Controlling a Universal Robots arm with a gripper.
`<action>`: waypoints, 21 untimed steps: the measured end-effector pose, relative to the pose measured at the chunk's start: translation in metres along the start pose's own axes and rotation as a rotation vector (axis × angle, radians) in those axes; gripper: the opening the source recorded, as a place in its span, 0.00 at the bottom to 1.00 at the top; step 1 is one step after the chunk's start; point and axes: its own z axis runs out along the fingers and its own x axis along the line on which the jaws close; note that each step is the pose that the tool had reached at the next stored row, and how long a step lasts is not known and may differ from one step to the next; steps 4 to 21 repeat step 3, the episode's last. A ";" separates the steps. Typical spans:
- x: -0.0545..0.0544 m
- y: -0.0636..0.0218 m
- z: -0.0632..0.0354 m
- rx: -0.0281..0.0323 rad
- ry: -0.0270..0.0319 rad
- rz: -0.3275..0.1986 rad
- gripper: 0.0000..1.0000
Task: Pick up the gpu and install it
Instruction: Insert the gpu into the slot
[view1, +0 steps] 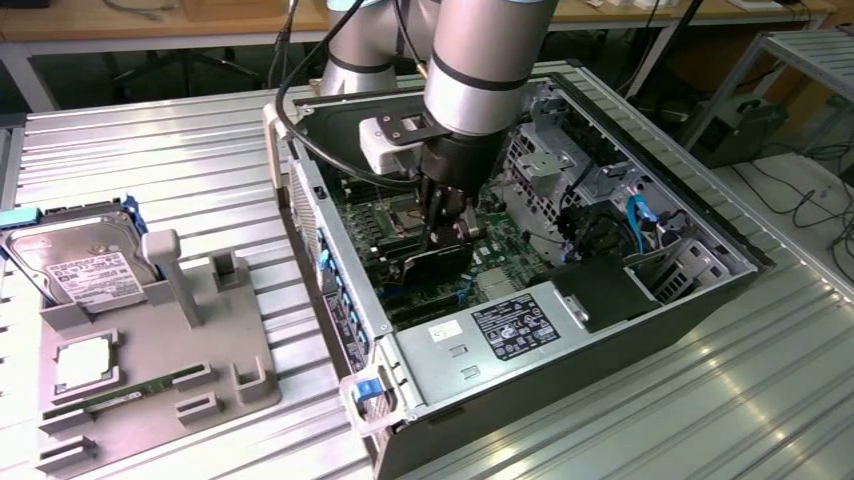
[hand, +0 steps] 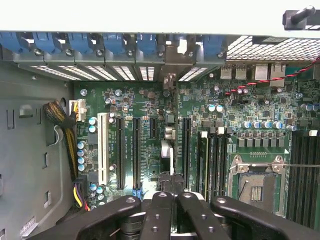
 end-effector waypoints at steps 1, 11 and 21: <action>0.000 0.0000 0.0000 0.0000 0.0000 0.000 0.11; 0.000 0.0000 0.0000 0.0000 0.0000 0.000 0.11; 0.000 0.0000 0.0000 0.0000 0.0000 0.000 0.11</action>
